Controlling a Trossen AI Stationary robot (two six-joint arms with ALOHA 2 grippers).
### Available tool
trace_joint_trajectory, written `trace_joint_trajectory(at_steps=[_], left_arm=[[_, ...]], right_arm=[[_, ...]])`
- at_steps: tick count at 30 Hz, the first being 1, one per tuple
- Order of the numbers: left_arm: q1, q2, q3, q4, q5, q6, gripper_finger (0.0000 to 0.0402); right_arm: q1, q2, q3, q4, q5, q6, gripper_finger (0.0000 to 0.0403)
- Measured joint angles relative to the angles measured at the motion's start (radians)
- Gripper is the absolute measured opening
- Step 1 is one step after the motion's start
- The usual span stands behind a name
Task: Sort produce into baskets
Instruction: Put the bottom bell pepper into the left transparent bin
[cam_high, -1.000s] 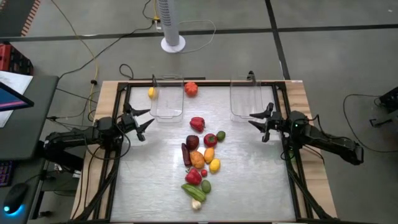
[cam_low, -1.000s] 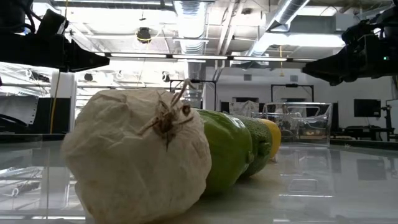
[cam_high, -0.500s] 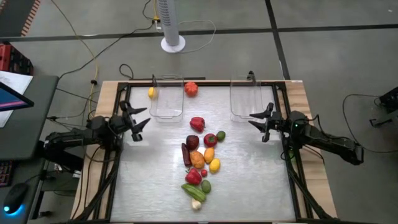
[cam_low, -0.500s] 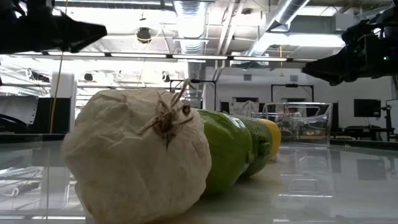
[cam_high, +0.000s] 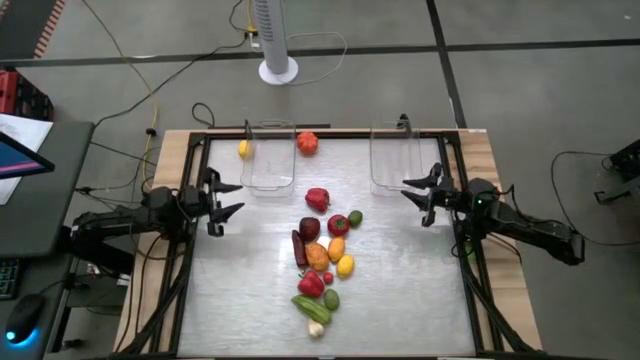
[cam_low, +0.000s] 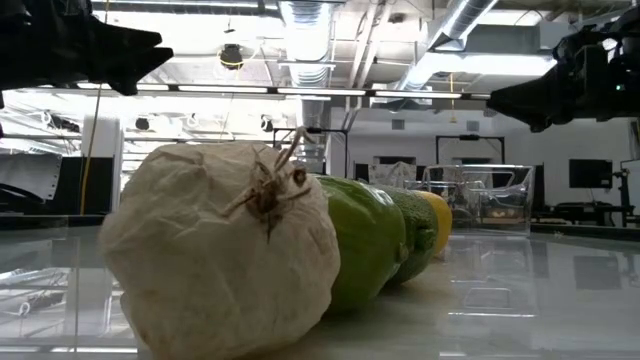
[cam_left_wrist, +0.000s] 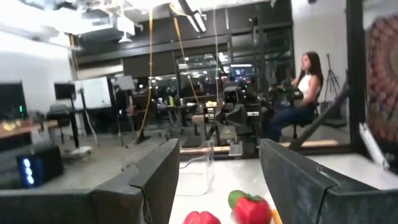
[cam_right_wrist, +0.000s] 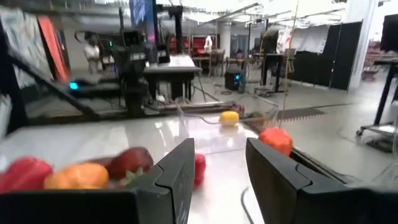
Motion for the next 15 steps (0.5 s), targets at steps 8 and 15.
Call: trace_joint_trajectory(at_steps=[8, 15], left_arm=[[0.009, 0.000, 0.049, -0.089, -0.217, -0.149, 0.0210], [0.071, 0.033, 0.176, -0.413, -0.444, -0.281, 0.0210]], right_arm=[[-0.001, -0.001, 0.000, -0.002, 0.001, 0.168, 0.0173], [-0.001, 0.000, 0.000, 0.014, 0.183, 0.188, 0.0173]])
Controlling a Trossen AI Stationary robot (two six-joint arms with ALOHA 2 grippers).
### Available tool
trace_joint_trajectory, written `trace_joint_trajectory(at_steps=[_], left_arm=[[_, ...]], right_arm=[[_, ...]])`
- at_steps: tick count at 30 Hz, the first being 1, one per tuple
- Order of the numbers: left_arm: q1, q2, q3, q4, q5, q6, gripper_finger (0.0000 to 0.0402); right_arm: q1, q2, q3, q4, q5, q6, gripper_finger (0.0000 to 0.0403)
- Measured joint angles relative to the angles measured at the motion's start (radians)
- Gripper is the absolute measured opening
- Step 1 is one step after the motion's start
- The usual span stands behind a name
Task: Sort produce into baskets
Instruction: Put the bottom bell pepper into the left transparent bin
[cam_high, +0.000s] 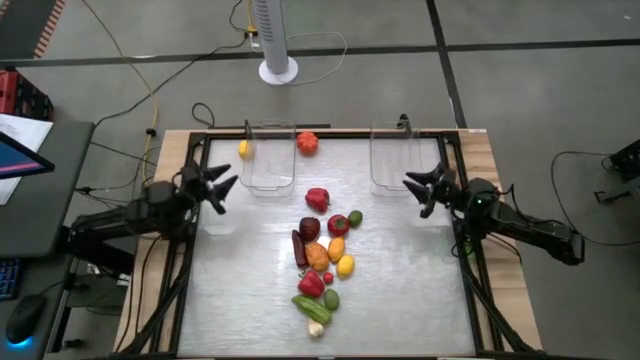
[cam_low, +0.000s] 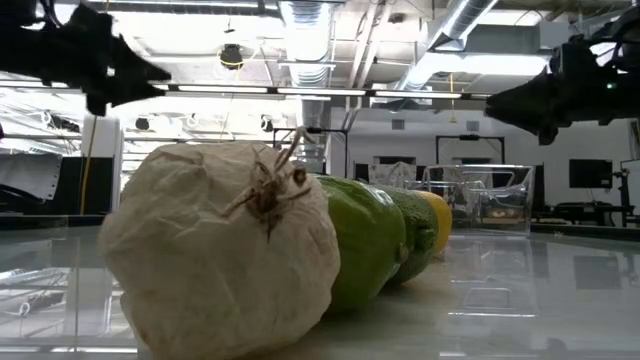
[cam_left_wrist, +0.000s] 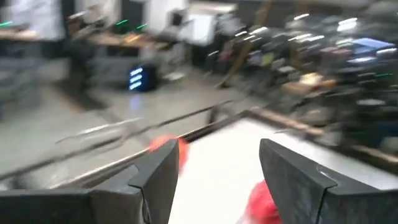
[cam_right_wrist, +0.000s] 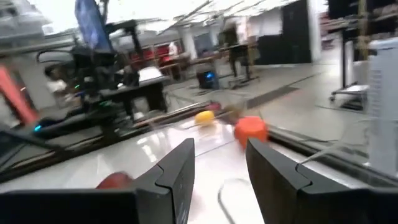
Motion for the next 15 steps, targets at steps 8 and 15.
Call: trace_joint_trajectory(at_steps=[8, 15], left_arm=[[0.112, 0.225, 0.081, -0.020, 0.116, -0.036, 0.0210], [0.110, 0.457, 0.156, 0.084, 0.563, 0.055, 0.0210]], right_arm=[[0.006, 0.000, 0.000, 0.185, 0.001, 0.123, 0.0173], [0.052, 0.020, 0.000, 0.165, -0.051, 0.149, 0.0173]])
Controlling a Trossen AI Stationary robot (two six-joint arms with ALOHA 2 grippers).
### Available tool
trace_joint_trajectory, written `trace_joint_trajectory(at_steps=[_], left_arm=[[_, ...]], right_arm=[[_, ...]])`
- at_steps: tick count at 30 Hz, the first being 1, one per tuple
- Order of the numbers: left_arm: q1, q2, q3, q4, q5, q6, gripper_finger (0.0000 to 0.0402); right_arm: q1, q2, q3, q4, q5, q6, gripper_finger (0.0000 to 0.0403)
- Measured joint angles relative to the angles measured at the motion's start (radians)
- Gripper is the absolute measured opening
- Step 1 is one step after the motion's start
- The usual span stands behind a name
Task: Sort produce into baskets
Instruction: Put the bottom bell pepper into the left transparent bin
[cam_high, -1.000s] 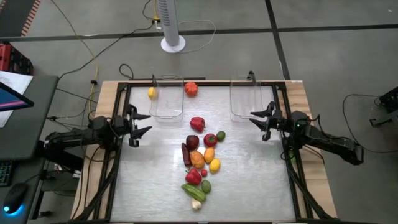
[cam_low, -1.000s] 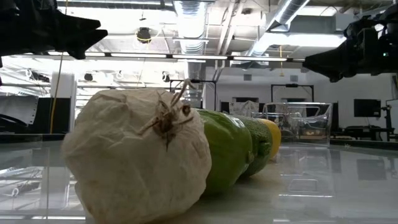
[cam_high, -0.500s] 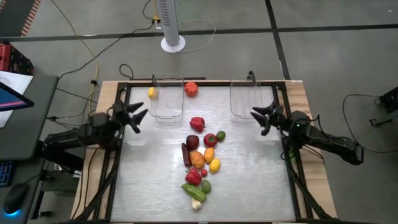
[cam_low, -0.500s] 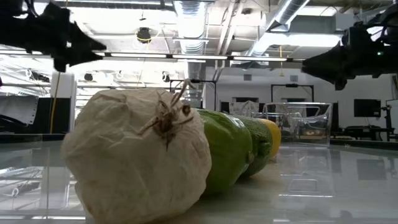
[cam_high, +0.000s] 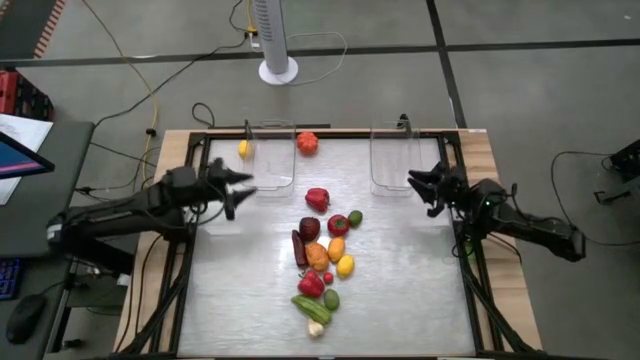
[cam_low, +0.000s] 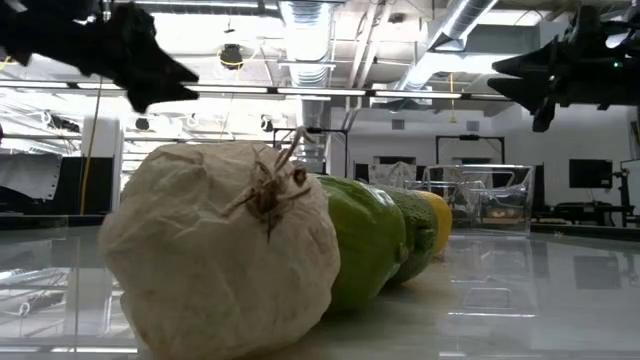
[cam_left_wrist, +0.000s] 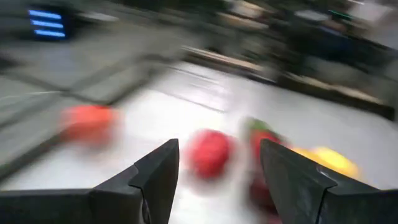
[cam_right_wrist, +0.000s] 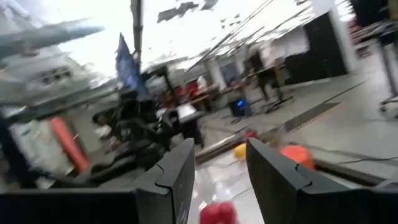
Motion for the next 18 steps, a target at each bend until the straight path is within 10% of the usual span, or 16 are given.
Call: trace_joint_trajectory(at_steps=[3, 18], left_arm=[[-0.055, 0.091, 0.031, 0.004, 0.120, 0.051, 0.0210], [-0.377, 0.612, 0.318, -0.029, -0.056, 0.156, 0.0210]], right_arm=[[0.011, 0.038, 0.000, 0.023, 0.003, -0.023, 0.0173], [0.069, 0.441, 0.122, 0.122, 0.042, -0.111, 0.0193]])
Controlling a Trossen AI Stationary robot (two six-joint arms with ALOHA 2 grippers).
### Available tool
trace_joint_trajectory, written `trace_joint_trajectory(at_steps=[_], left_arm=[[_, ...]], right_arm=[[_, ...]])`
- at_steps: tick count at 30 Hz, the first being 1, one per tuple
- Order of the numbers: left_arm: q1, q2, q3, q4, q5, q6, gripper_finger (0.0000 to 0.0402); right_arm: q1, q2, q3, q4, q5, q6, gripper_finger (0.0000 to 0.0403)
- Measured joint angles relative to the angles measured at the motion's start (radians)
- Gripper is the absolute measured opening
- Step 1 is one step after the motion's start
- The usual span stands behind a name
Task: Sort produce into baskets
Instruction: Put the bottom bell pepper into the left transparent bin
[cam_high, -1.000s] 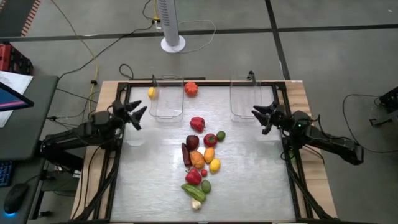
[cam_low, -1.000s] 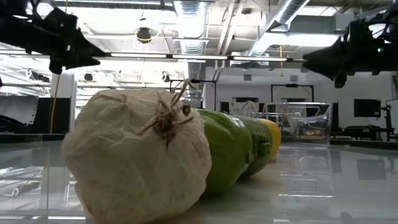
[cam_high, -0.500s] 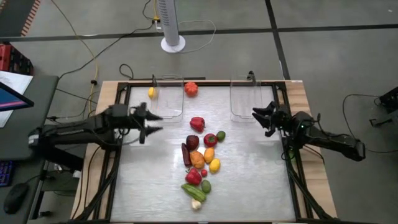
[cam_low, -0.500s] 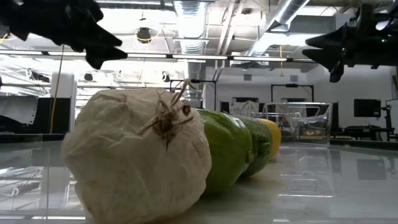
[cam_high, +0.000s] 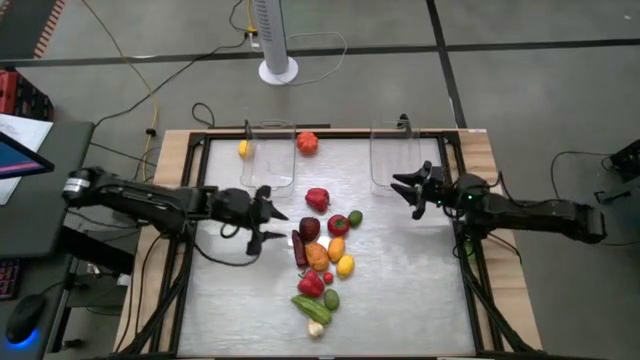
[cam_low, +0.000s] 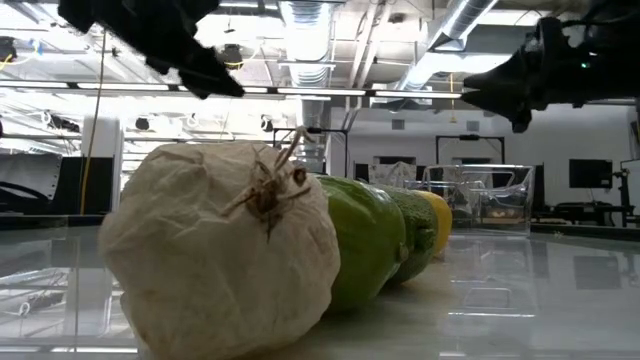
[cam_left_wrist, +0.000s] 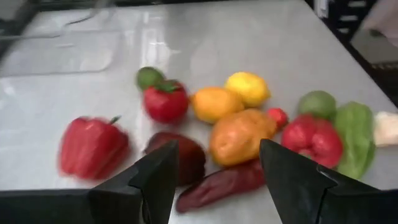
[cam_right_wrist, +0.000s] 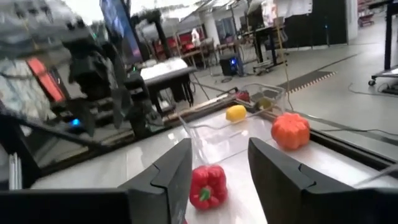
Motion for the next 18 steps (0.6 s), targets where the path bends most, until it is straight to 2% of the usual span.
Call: trace_joint_trajectory(at_steps=[9, 18], left_arm=[[-0.095, 0.219, 0.158, -0.036, 0.032, -0.025, 0.0216], [-0.233, 0.410, 0.238, 0.019, -0.020, -0.011, 0.0272]], right_arm=[[0.066, 0.194, 0.061, 0.012, 0.094, -0.025, 0.0274], [0.110, 0.308, 0.063, 0.103, 0.168, -0.042, 0.0292]])
